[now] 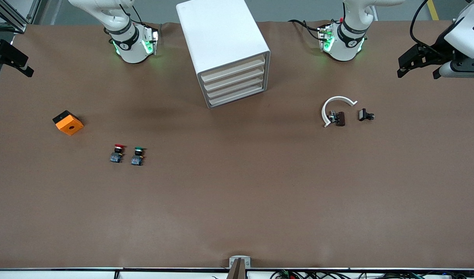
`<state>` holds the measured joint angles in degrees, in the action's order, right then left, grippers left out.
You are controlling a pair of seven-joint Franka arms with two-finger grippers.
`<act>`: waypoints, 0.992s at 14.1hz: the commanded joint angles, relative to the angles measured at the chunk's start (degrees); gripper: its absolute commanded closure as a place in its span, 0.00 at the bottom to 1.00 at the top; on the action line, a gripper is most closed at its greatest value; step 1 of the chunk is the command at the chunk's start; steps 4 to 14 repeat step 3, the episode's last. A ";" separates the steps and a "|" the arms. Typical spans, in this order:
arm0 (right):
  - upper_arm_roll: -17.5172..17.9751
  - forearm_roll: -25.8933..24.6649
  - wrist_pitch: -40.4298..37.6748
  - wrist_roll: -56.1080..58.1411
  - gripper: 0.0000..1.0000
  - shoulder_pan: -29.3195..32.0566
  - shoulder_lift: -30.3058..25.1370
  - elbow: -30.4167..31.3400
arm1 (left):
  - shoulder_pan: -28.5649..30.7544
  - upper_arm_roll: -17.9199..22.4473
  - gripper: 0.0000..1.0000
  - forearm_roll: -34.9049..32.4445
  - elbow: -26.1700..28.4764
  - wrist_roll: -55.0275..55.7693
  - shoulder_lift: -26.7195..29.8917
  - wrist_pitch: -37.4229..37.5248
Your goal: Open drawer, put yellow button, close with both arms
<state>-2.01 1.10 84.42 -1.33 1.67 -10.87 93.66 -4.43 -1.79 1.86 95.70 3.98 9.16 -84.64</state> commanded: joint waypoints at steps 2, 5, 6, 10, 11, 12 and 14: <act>-0.02 -1.45 0.66 -0.34 0.00 -0.79 -1.61 1.35 | -0.05 0.12 0.00 0.87 -1.13 0.59 -0.19 0.97; -0.02 -1.45 0.66 -0.25 0.00 -0.79 -1.61 1.35 | 0.04 0.12 0.00 0.87 -1.13 0.59 -0.19 1.06; -0.02 -1.45 0.66 -0.25 0.00 -0.79 -1.61 1.35 | 0.04 0.12 0.00 0.87 -1.13 0.59 -0.19 1.06; -0.02 -1.45 0.66 -0.25 0.00 -0.79 -1.61 1.35 | 0.04 0.12 0.00 0.87 -1.13 0.59 -0.19 1.06; -0.02 -1.45 0.66 -0.25 0.00 -0.79 -1.61 1.35 | 0.04 0.12 0.00 0.87 -1.13 0.59 -0.19 1.06; -0.02 -1.45 0.66 -0.25 0.00 -0.79 -1.61 1.35 | 0.04 0.12 0.00 0.87 -1.13 0.59 -0.19 1.06; -0.02 -1.45 0.66 -0.25 0.00 -0.79 -1.61 1.35 | 0.04 0.12 0.00 0.87 -1.13 0.59 -0.19 1.06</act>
